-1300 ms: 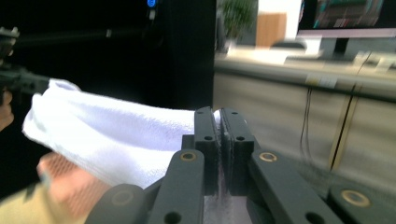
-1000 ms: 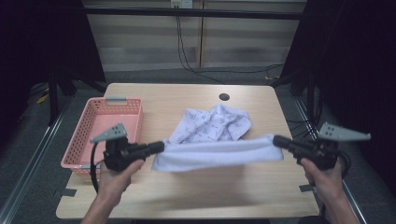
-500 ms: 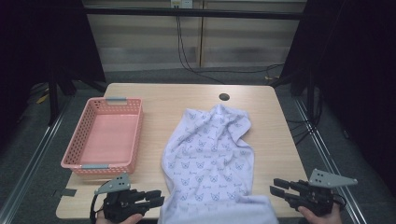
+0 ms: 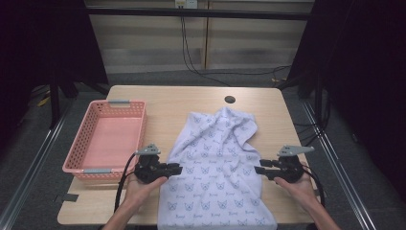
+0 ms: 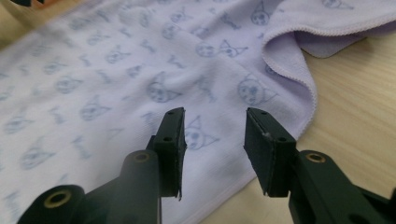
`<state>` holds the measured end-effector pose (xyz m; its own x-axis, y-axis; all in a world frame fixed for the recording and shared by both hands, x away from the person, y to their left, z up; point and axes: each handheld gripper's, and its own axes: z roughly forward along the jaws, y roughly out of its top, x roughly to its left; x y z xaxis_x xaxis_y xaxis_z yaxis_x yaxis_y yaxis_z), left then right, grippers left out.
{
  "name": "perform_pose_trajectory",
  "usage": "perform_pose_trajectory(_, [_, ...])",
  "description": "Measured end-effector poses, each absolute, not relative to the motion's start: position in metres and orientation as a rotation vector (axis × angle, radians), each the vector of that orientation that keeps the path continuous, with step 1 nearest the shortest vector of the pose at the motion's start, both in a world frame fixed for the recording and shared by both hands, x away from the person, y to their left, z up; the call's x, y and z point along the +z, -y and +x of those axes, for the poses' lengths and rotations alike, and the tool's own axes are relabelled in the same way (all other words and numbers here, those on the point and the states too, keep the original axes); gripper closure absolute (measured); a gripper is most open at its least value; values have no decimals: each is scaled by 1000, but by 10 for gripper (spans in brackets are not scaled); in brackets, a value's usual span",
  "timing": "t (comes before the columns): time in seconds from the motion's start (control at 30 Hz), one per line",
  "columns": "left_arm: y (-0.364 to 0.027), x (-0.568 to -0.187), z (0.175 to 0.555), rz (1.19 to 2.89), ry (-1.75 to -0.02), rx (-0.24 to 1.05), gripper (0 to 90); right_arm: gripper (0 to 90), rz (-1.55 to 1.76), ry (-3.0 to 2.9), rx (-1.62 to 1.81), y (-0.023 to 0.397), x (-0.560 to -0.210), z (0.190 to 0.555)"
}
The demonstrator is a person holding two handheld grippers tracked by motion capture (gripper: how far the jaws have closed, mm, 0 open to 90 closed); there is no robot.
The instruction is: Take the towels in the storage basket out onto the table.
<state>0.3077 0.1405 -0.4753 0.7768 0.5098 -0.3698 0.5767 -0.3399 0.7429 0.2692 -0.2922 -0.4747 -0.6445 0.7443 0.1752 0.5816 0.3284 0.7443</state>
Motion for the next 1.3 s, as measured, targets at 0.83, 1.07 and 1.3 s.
perform_pose_trajectory(0.83, [-138,-500,266,2211,-727,-149,880,877,1182,-2590,1073,271,-495,257])
perform_pose_trajectory(1.07, [-137,-497,223,2244,-694,-261,873,875,1106,-2675,1052,268,-491,227])
perform_pose_trajectory(1.3, [-134,-484,224,2173,-603,-266,730,730,1072,-2712,1146,269,-486,218])
